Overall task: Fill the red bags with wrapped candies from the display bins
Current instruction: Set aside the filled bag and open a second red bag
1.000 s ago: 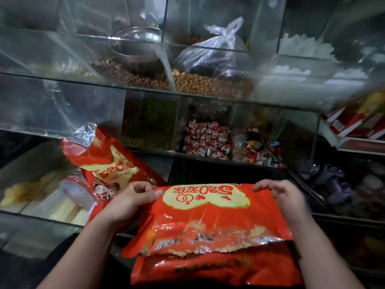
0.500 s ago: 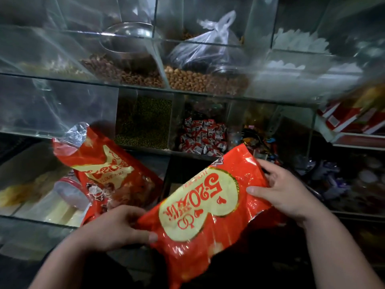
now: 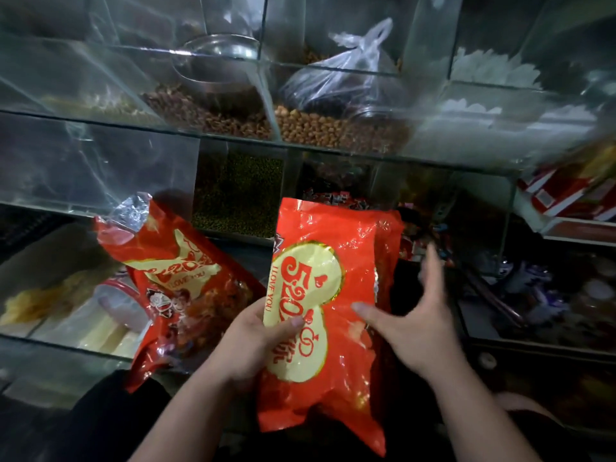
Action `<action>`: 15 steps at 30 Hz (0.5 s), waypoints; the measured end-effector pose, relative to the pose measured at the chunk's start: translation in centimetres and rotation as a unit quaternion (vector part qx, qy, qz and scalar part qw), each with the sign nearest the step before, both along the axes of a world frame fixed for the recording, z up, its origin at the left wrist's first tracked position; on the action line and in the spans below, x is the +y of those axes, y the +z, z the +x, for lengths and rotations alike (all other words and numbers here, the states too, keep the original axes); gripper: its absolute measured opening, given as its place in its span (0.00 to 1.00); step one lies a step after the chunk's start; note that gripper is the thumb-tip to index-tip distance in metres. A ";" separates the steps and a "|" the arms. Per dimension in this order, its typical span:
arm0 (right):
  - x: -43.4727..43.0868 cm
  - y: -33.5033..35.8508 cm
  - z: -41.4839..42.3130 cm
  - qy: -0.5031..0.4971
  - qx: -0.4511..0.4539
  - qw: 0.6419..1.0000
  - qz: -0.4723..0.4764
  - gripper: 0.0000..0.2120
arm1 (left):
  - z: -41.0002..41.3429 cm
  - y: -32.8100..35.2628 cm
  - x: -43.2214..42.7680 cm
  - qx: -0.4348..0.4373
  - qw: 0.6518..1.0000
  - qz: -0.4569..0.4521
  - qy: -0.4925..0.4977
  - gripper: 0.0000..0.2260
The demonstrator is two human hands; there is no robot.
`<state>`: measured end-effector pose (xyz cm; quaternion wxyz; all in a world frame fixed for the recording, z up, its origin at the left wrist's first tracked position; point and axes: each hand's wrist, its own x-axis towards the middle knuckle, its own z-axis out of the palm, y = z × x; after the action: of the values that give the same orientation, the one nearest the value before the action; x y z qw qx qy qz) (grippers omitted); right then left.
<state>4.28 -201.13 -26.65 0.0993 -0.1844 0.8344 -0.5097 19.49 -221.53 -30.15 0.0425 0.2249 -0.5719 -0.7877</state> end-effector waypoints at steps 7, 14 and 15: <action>0.9 -3.8 0.4 0.075 -0.318 0.939 -0.111 0.31 | -0.4 -1.2 2.5 -0.015 1.000 0.025 0.004 0.24; 2.2 -4.3 -1.2 0.132 -0.337 0.909 -0.209 0.18 | -0.9 -1.6 0.7 0.028 0.999 0.043 -0.017 0.15; 2.2 -4.3 -1.3 0.128 -0.320 0.914 -0.216 0.18 | -0.9 -1.7 0.6 0.021 0.999 0.034 0.001 0.13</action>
<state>2.97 -198.94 -30.98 0.3830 -0.1334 0.5972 -0.6920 18.55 -220.95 -31.84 0.0474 0.2101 -0.5432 -0.8115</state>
